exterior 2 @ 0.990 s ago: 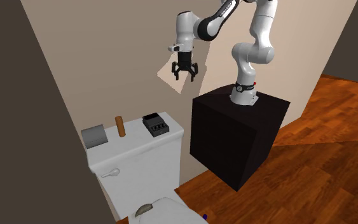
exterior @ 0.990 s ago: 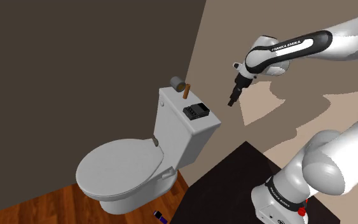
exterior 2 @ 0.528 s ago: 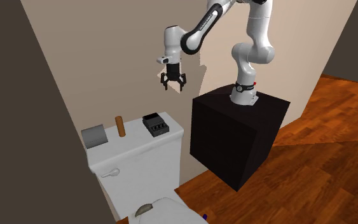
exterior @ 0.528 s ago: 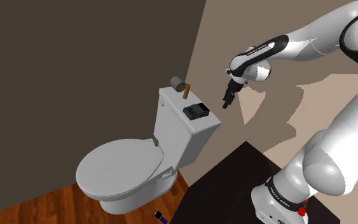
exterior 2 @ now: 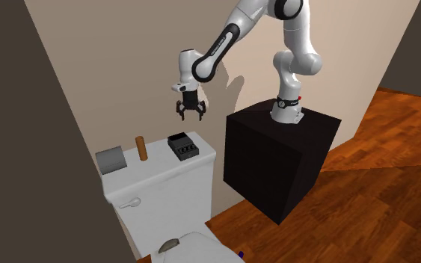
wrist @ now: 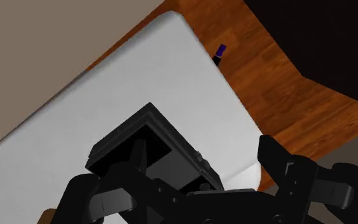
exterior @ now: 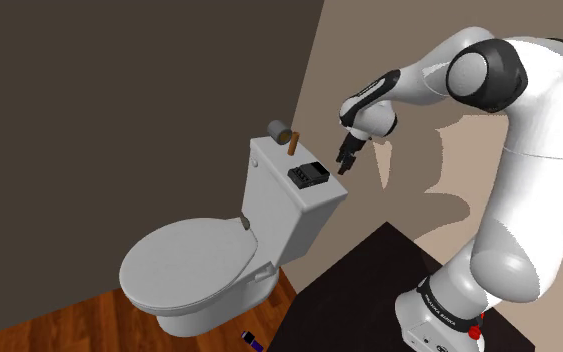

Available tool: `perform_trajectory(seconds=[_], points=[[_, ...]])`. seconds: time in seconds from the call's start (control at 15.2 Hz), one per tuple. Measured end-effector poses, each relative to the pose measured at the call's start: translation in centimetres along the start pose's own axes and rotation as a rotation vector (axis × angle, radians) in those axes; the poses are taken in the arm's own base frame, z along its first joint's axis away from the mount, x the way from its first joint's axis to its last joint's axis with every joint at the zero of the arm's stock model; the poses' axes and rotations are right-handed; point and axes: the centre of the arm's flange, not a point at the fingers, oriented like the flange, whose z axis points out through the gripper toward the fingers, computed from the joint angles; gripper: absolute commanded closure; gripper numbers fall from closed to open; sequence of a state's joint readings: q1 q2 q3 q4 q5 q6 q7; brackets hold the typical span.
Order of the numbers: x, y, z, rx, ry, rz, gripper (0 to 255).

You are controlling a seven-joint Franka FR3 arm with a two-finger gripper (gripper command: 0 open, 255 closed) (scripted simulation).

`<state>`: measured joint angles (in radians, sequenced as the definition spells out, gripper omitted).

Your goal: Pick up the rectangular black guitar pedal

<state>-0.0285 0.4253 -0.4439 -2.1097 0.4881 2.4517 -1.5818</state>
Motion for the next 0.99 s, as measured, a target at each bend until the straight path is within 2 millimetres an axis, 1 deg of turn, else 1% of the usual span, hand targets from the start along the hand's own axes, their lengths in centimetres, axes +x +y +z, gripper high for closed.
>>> perform_trajectory(seconds=[0.2,0.33,0.4,0.92,0.99], points=[[0.5,2.9,3.2,0.004,0.009,-0.060,0],[1.2,5.0,5.2,0.007,0.016,-0.101,0],[1.3,5.5,5.7,0.009,0.017,-0.113,0],[0.9,6.1,9.7,0.010,0.020,-0.125,0],[0.8,6.1,9.9,0.010,0.020,-0.125,255]])
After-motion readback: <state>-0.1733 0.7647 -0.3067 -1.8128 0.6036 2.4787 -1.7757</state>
